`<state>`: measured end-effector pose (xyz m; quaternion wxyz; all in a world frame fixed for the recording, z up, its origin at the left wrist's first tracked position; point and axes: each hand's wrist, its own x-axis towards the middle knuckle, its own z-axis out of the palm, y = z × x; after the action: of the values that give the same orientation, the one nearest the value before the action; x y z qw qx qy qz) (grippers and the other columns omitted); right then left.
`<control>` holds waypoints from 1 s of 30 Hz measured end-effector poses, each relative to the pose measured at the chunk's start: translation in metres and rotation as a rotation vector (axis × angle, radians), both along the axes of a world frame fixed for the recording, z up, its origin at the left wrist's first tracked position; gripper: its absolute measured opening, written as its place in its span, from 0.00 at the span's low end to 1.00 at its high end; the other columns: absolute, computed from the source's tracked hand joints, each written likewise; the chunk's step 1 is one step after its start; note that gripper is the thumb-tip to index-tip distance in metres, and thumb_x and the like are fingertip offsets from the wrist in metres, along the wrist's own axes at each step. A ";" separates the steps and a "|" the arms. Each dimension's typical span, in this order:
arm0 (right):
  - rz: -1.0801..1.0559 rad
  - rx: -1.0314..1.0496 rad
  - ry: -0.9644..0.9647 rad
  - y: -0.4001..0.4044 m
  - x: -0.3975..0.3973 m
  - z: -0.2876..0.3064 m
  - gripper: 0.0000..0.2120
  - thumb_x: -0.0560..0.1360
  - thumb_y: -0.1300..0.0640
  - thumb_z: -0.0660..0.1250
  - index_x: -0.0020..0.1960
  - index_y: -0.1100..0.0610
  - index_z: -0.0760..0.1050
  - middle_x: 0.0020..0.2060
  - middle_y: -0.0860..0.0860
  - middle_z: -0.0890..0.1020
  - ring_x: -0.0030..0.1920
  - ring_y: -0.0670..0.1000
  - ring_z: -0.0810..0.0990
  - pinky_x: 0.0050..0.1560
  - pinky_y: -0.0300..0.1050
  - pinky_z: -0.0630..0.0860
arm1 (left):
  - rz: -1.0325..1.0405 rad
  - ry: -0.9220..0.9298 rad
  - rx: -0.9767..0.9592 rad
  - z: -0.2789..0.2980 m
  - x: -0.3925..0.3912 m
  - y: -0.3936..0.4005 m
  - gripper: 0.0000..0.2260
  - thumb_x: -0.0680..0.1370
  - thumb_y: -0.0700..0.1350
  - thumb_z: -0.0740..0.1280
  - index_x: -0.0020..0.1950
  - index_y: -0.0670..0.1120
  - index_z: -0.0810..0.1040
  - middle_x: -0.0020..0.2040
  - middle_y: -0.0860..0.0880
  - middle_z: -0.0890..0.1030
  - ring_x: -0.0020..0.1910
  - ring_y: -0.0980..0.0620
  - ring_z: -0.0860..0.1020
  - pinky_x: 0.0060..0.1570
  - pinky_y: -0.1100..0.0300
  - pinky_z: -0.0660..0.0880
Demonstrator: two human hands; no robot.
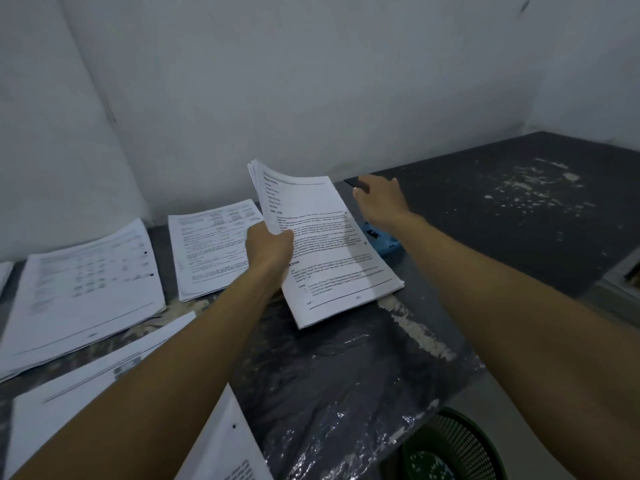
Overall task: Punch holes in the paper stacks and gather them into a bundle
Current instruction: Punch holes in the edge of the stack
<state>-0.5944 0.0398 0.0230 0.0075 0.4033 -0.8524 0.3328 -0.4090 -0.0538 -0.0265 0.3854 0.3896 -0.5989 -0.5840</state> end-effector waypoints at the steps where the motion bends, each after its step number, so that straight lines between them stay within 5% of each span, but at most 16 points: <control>1: 0.006 -0.070 0.005 0.000 0.006 -0.003 0.17 0.83 0.56 0.55 0.68 0.59 0.72 0.60 0.57 0.79 0.67 0.61 0.70 0.77 0.54 0.53 | -0.007 0.005 -0.012 0.004 0.007 -0.003 0.10 0.77 0.37 0.67 0.45 0.53 0.81 0.47 0.51 0.85 0.44 0.51 0.84 0.38 0.58 0.81; 3: 0.021 -0.171 -0.033 -0.001 0.017 -0.007 0.16 0.82 0.56 0.56 0.67 0.59 0.71 0.58 0.57 0.79 0.65 0.60 0.72 0.69 0.50 0.65 | -0.012 0.002 -0.051 0.012 0.023 -0.008 0.08 0.77 0.39 0.68 0.52 0.51 0.82 0.51 0.50 0.85 0.47 0.49 0.84 0.46 0.53 0.82; 6: 0.070 -0.253 -0.151 -0.002 0.036 -0.002 0.20 0.81 0.53 0.60 0.71 0.56 0.68 0.62 0.54 0.78 0.58 0.54 0.76 0.50 0.45 0.70 | -0.006 -0.004 -0.132 0.026 0.046 -0.013 0.12 0.79 0.42 0.68 0.62 0.47 0.81 0.54 0.50 0.84 0.47 0.51 0.83 0.42 0.59 0.80; 11: 0.160 -0.407 -0.514 -0.001 0.073 0.018 0.33 0.73 0.55 0.74 0.74 0.55 0.63 0.63 0.51 0.76 0.60 0.53 0.77 0.55 0.51 0.77 | 0.005 -0.007 -0.238 0.054 0.086 -0.014 0.12 0.81 0.46 0.67 0.65 0.48 0.79 0.55 0.49 0.84 0.48 0.50 0.83 0.40 0.59 0.79; 15: 0.290 -0.428 -0.748 -0.001 0.106 0.034 0.19 0.69 0.60 0.77 0.59 0.59 0.78 0.52 0.53 0.85 0.46 0.53 0.86 0.40 0.45 0.83 | 0.072 0.045 -0.276 0.073 0.125 -0.014 0.12 0.80 0.47 0.68 0.64 0.48 0.78 0.54 0.51 0.83 0.46 0.54 0.82 0.36 0.62 0.77; 20: 0.457 -0.430 -0.790 -0.011 0.154 0.048 0.10 0.68 0.63 0.78 0.48 0.57 0.84 0.45 0.52 0.87 0.43 0.53 0.87 0.38 0.42 0.82 | 0.127 0.080 -0.307 0.089 0.182 -0.016 0.12 0.80 0.45 0.69 0.64 0.47 0.79 0.52 0.50 0.84 0.47 0.51 0.83 0.36 0.60 0.78; 30: 0.606 -0.430 -0.840 -0.032 0.269 0.058 0.14 0.71 0.66 0.76 0.56 0.61 0.82 0.49 0.53 0.87 0.48 0.55 0.86 0.49 0.50 0.83 | 0.239 0.117 -0.353 0.105 0.306 -0.013 0.06 0.79 0.43 0.71 0.55 0.49 0.82 0.48 0.51 0.86 0.45 0.50 0.85 0.43 0.55 0.82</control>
<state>-0.3253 0.0077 0.0809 -0.3467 0.4524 -0.5410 0.6184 -0.1030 -0.0669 0.0787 0.5484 0.3496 -0.6179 -0.4418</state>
